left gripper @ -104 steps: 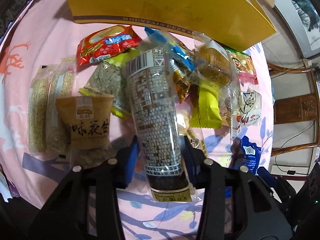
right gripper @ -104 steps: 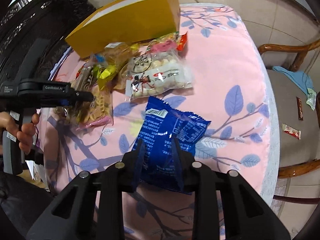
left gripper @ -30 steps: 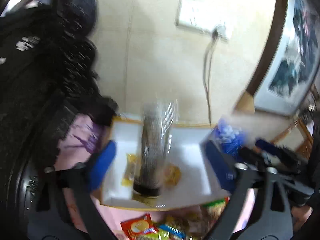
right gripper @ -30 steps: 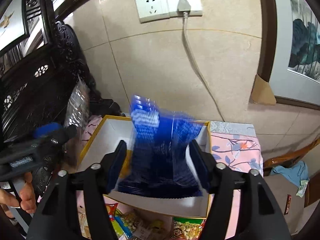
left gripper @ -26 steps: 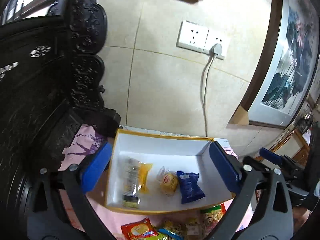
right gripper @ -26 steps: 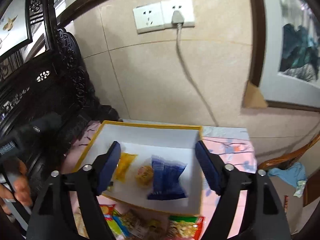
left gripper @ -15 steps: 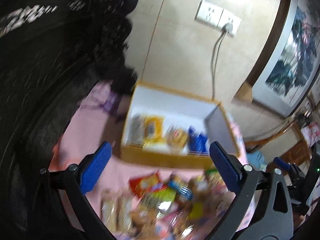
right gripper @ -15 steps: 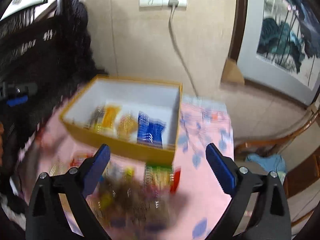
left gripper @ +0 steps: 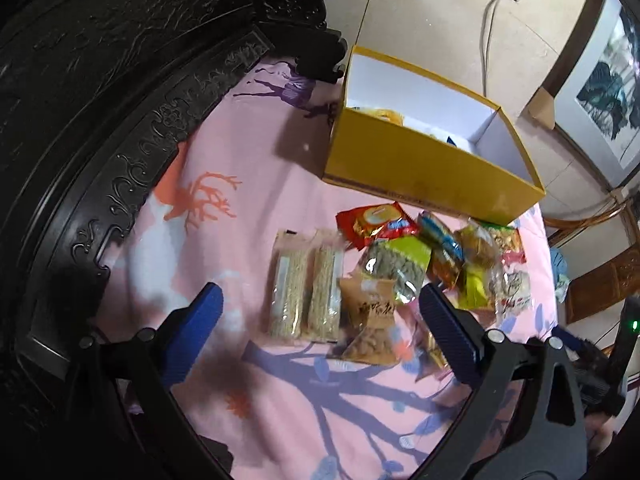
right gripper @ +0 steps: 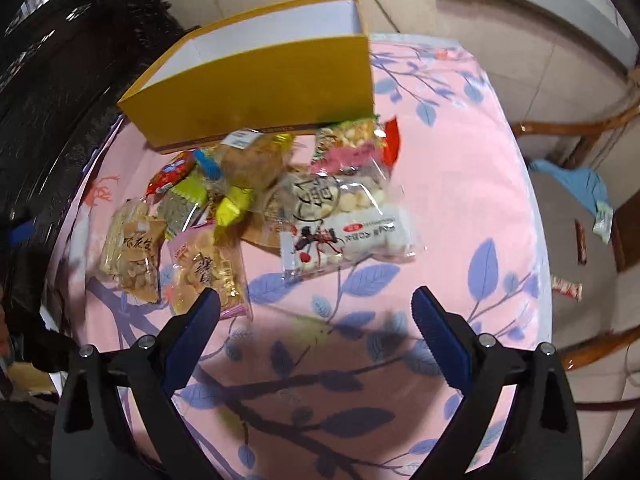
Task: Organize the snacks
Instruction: 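Return to the pile and grasp the white bag with black character using the right tool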
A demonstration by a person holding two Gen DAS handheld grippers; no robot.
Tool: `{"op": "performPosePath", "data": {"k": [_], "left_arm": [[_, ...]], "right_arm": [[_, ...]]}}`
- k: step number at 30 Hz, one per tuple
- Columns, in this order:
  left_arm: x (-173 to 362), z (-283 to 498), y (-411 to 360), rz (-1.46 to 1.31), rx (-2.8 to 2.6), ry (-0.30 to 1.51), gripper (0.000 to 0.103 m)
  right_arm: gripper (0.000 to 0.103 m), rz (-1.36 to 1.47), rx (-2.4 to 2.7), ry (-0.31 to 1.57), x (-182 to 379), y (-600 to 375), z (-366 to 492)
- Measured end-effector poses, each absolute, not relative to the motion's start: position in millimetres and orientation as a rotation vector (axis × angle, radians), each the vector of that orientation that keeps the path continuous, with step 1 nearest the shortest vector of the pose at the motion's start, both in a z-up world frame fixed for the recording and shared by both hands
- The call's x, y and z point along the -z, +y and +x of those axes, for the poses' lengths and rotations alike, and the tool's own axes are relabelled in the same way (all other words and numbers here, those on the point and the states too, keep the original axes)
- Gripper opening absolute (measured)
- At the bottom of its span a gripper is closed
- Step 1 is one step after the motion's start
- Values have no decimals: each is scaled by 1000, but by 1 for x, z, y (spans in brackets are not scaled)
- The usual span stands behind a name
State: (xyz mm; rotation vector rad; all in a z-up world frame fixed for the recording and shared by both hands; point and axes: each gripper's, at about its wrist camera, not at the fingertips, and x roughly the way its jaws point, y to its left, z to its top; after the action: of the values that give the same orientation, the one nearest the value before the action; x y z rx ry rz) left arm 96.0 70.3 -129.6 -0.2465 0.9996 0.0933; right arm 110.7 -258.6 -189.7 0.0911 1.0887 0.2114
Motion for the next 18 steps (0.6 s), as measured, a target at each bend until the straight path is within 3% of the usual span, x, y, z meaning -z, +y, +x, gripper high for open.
{"op": "performPosePath", "data": {"k": [8,18], "left_arm": [[123,92,77,-266,-121,989,100],[116,81,84,-268,-151,974,100]], "right_arm": [[97,-199,-212,994,200,-244,136],[98,-329,-364,1130,240,-224,190]]}}
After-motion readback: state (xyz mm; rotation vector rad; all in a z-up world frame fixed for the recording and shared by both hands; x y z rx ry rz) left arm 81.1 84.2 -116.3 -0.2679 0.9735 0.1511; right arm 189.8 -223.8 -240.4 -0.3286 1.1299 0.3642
